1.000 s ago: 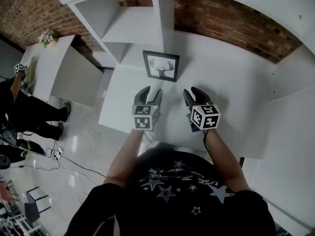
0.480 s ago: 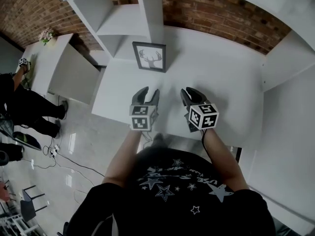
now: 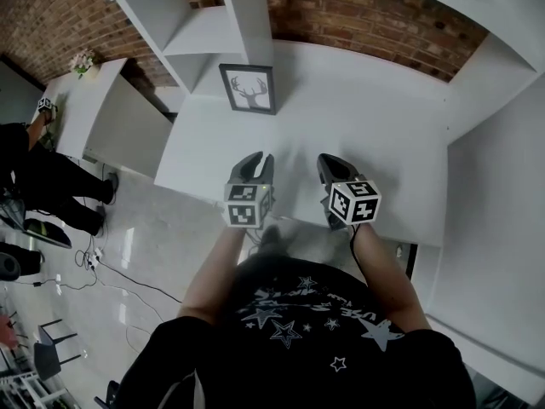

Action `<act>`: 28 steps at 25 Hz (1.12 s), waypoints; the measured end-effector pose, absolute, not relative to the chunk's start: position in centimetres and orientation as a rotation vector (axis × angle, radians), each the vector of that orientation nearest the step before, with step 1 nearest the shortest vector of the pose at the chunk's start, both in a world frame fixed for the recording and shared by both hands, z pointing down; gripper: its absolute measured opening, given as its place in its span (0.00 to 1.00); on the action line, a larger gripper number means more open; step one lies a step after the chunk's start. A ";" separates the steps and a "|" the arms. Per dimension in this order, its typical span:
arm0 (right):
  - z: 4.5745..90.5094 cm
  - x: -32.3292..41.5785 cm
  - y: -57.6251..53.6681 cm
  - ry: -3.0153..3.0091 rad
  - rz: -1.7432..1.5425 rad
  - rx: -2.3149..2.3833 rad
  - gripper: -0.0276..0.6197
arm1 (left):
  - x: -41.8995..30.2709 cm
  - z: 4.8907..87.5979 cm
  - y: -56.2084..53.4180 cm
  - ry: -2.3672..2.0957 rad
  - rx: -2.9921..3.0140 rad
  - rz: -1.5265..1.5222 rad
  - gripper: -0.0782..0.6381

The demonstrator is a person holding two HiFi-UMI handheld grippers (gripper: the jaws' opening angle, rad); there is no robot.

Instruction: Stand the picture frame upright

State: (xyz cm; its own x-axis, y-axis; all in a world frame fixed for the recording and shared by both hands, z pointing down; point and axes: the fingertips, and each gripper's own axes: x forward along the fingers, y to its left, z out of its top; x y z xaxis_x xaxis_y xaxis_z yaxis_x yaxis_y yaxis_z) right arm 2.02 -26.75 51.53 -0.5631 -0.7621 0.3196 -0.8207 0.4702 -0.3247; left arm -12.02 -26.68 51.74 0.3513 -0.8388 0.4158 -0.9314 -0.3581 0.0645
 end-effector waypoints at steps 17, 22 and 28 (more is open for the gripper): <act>52.0 5.9 -19.8 -2.575 0.609 1.288 0.07 | -7.6 51.9 -18.9 -1.564 2.273 0.446 0.14; 52.3 6.8 -17.4 -2.553 0.516 1.239 0.07 | -6.1 52.2 -16.4 -1.567 2.280 0.402 0.14; 52.9 6.7 -14.8 -2.565 0.455 1.139 0.07 | -5.1 52.8 -13.8 -1.614 2.244 0.375 0.14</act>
State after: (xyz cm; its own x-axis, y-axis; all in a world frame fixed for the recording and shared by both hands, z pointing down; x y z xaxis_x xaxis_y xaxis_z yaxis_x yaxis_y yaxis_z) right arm 6.72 -14.81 52.92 -0.6420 -0.6596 0.3909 -0.7538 0.6362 -0.1644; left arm -5.11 -13.77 52.84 0.3160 -0.8558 0.4097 -0.9487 -0.2896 0.1268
